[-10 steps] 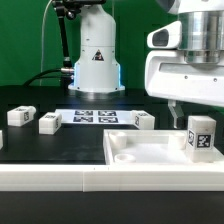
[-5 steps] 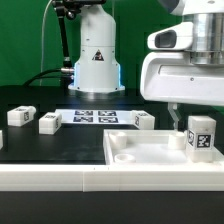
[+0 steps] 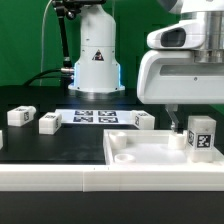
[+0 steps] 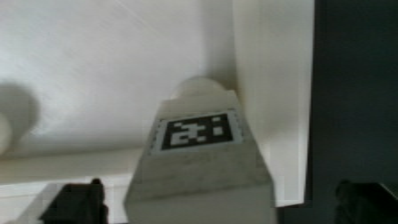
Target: Assemble one leg
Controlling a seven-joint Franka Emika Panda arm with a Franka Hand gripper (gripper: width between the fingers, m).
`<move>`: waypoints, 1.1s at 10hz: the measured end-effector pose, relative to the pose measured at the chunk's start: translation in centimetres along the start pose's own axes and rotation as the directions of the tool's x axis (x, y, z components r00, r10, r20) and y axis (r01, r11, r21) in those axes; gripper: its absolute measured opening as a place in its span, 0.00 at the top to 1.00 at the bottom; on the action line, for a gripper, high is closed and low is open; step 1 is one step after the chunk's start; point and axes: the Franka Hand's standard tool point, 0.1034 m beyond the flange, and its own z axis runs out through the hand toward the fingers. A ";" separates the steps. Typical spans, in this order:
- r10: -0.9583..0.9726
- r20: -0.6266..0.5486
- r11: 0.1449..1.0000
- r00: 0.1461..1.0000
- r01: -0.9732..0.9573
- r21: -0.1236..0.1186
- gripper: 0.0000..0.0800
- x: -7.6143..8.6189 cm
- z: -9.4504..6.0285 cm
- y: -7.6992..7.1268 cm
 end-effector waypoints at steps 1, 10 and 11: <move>-0.006 0.000 1.000 1.000 0.006 0.000 0.19 0.0 0.0 0.0; 0.041 0.001 0.999 0.999 -0.041 -0.001 0.64 0.0 0.0 0.2; 0.173 0.001 0.985 0.985 -0.173 -0.001 0.64 0.1 0.0 0.3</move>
Offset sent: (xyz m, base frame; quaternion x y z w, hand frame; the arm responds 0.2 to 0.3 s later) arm 0.0000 0.0000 0.0000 0.0000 0.0000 0.0000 1.0000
